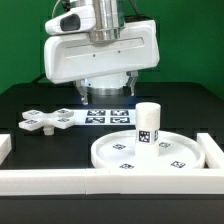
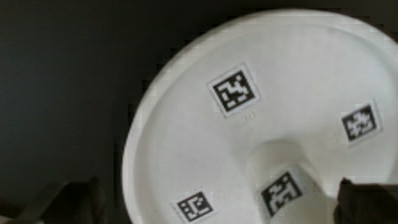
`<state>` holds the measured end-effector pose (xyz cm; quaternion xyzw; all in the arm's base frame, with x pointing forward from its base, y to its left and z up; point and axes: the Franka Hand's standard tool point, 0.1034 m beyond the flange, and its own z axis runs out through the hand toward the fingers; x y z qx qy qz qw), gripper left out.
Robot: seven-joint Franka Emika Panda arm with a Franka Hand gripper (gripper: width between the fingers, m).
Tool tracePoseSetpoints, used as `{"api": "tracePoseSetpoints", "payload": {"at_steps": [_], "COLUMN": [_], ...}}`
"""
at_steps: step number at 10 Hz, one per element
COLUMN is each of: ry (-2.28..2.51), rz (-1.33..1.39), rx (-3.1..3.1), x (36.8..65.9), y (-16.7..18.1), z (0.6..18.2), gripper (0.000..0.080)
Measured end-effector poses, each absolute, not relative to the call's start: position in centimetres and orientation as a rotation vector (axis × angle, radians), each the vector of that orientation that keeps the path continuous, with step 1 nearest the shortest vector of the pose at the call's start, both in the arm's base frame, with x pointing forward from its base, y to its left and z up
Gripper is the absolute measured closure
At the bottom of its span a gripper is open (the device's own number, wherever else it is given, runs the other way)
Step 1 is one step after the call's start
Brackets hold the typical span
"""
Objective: Assemble round table
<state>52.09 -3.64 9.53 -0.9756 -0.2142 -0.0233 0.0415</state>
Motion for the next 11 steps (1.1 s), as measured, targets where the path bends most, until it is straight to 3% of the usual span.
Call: {"api": "tracePoseSetpoints", "payload": {"at_steps": [5,9,11], "ry": [-0.645,-0.738,-0.771], "rz": [-0.054,-0.065,-0.068], "rx": [-2.986,-2.986,-2.981], "x": [51.7,47.6,47.1], "y": [-4.4,-9.3,-11.5], "z": [9.3,9.0,8.9], "gripper": [0.0151,0.0151,0.0151]}}
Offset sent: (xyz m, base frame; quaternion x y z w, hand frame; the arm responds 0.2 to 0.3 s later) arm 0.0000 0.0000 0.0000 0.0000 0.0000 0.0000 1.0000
